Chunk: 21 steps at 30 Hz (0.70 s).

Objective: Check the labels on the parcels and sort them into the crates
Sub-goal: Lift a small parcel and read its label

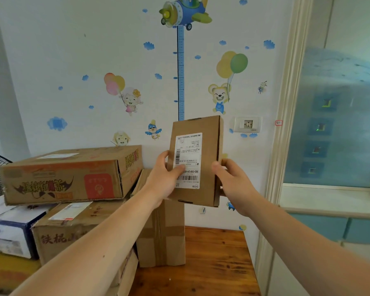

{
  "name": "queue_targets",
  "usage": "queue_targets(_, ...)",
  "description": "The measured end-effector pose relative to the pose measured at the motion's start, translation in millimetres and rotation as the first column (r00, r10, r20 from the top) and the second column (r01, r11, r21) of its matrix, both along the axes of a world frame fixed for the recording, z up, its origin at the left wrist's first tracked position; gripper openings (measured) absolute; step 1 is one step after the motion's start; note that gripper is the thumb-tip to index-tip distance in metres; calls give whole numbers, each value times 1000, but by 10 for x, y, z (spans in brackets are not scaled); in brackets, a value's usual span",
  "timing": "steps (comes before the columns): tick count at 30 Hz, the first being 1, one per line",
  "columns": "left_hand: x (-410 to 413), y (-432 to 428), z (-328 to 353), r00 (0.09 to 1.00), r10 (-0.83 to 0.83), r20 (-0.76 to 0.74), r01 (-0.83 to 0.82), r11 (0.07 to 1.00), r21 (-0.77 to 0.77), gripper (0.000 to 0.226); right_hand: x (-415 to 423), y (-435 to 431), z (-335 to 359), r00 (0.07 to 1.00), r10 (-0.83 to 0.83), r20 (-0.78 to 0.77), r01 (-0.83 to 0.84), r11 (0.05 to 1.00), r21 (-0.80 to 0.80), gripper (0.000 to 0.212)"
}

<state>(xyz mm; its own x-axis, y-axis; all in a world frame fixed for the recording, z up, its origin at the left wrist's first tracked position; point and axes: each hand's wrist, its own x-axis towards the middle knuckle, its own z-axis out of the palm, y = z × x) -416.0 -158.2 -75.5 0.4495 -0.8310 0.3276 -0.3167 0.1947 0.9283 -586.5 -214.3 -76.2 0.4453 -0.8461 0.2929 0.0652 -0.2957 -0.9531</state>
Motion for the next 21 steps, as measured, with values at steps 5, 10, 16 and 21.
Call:
queue_targets(5,-195,14,10,995,-97,11,96,995,21,38,82,110,18,996,86,6,-86,996,-31,24)
queue_targets(10,-280,23,-24,972,-235,0,235,972,15,67,134,151,49,996,87,3,-86,993,-78,32)
queue_targets(16,-349,43,-7,971,-235,47,235,972,-1,44,129,137,62,998,67,-2,-67,992,-105,28)
queue_targets(21,-398,32,21,976,-197,97,198,980,-1,31,134,159,57,998,-25,-63,13,983,-185,32)
